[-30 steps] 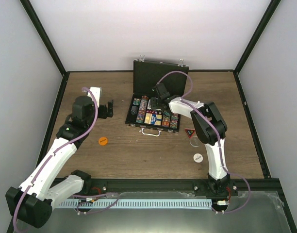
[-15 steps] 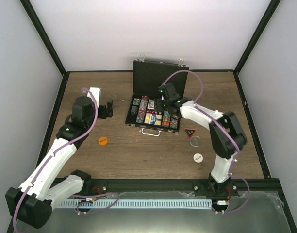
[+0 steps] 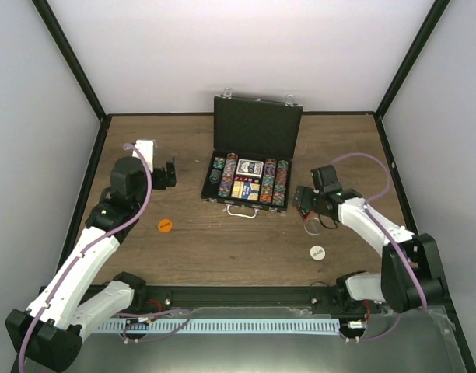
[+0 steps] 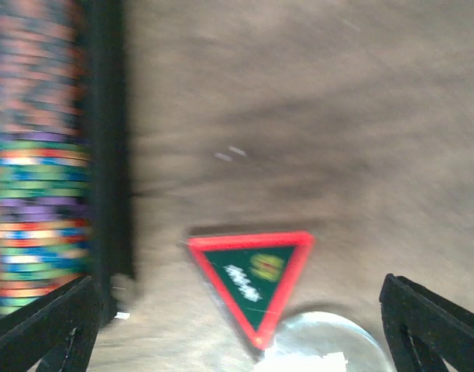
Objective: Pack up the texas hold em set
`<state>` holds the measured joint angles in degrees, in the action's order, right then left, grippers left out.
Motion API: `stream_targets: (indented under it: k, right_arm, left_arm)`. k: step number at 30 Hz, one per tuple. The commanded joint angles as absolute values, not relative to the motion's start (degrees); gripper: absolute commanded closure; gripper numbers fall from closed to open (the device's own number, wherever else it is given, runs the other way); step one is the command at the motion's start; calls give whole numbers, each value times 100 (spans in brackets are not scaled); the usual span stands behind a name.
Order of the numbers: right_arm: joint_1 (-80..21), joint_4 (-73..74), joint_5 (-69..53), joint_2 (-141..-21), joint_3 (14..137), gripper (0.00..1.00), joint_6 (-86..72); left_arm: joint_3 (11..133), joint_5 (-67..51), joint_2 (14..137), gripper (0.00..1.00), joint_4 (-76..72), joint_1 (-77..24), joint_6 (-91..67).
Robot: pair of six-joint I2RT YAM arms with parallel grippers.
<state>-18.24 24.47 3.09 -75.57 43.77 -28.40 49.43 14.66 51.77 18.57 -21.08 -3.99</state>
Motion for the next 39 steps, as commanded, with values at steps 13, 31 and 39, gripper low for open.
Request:
stream_targets:
  k: [13, 31, 39]
  right_arm:
    - [-1691, 3514, 801, -7449, 3746, 0, -4018]
    - [-2145, 3646, 884, -8003, 3857, 12, -4074]
    - [-2158, 3521, 837, -7682, 3885, 25, -3981]
  left_arm:
    - [4841, 1488, 5096, 0, 1731, -2090, -360]
    - [4841, 1367, 5192, 0, 1727, -2089, -370]
    - [4852, 1345, 5202, 0, 1726, -2091, -378]
